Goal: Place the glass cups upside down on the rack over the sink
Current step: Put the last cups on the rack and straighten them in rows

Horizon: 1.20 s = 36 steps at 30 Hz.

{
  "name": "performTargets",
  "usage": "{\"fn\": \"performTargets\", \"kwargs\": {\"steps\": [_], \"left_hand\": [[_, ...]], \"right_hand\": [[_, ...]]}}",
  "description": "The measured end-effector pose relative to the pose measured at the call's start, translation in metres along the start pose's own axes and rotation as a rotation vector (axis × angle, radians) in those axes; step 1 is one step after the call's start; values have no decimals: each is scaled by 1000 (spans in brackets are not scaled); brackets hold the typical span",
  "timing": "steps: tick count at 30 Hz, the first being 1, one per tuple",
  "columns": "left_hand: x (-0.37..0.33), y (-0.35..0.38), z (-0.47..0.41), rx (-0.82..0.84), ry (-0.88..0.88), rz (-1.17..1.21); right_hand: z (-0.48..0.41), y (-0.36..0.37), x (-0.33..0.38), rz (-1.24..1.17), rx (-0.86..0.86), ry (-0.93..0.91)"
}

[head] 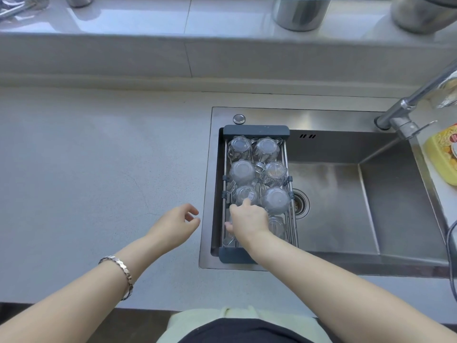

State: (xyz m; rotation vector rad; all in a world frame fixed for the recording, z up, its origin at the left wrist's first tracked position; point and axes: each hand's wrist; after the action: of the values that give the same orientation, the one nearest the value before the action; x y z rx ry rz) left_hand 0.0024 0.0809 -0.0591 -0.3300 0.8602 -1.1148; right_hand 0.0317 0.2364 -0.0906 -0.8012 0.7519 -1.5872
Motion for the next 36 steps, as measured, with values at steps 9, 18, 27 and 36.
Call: {"fn": "performTargets", "kwargs": {"steps": [9, 18, 27, 36], "left_hand": [[-3, 8, 3, -6, 14, 8], [-6, 24, 4, 41, 24, -11], [-10, 21, -2, 23, 38, -9], [-58, 3, -44, -17, 124, -64]], "right_hand": [[0, 10, -12, -63, -18, -5], [14, 13, -22, -170, 52, 7], [6, 30, -11, -120, 51, 31], [-25, -54, -91, -475, -147, -49]]}}
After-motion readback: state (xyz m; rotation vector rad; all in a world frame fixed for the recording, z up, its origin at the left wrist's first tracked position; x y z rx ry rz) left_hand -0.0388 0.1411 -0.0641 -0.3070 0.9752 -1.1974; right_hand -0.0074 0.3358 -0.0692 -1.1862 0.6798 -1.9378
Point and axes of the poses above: each hand's wrist, its own z-axis away from the middle knuckle, its own y-axis out of the palm, x = y × z, and after that the axes turned 1 degree about y, right-handed
